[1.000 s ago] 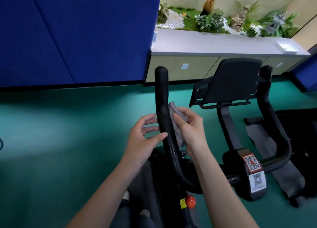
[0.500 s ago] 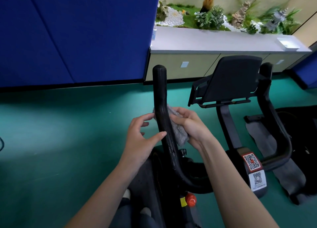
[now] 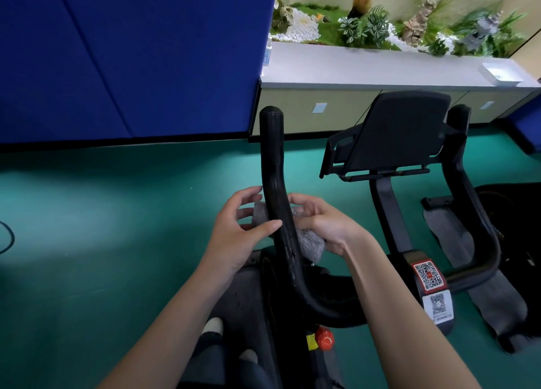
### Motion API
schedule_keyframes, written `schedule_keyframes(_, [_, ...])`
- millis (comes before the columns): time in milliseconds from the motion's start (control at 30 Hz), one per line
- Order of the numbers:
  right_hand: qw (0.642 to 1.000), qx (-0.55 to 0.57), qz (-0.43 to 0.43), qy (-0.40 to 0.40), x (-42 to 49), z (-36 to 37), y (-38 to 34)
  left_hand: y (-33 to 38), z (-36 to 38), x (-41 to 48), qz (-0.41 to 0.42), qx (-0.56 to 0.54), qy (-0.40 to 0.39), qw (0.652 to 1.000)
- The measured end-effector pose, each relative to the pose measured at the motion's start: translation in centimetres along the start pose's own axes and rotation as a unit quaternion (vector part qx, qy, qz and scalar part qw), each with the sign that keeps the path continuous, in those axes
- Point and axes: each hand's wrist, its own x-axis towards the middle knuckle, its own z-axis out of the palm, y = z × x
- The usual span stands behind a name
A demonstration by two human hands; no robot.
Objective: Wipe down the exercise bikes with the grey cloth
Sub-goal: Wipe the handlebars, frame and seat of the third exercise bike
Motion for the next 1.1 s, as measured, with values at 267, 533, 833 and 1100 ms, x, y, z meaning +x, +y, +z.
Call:
schedule_keyframes(267, [0.997,-0.080,0.004,-0.014,-1.5,-0.7,0.7,0.1,0.0,0.1,-0.005,-0.040,-0.020,0.999])
schedule_keyframes(533, [0.983,-0.029,-0.060,0.174,-4.1,0.4,0.9,0.0,0.0,-0.1,-0.009,-0.051,-0.024,0.998])
schedule_keyframes(833, [0.957,-0.030,-0.185,0.223,-3.9,1.1,-1.3,0.3,-0.1,0.8,-0.012,-0.031,-0.009,0.999])
schedule_keyframes(1100, [0.955,-0.127,-0.208,0.171,-5.0,2.2,-0.8,1.2,-0.6,2.6,0.009,-0.013,0.002,1.000])
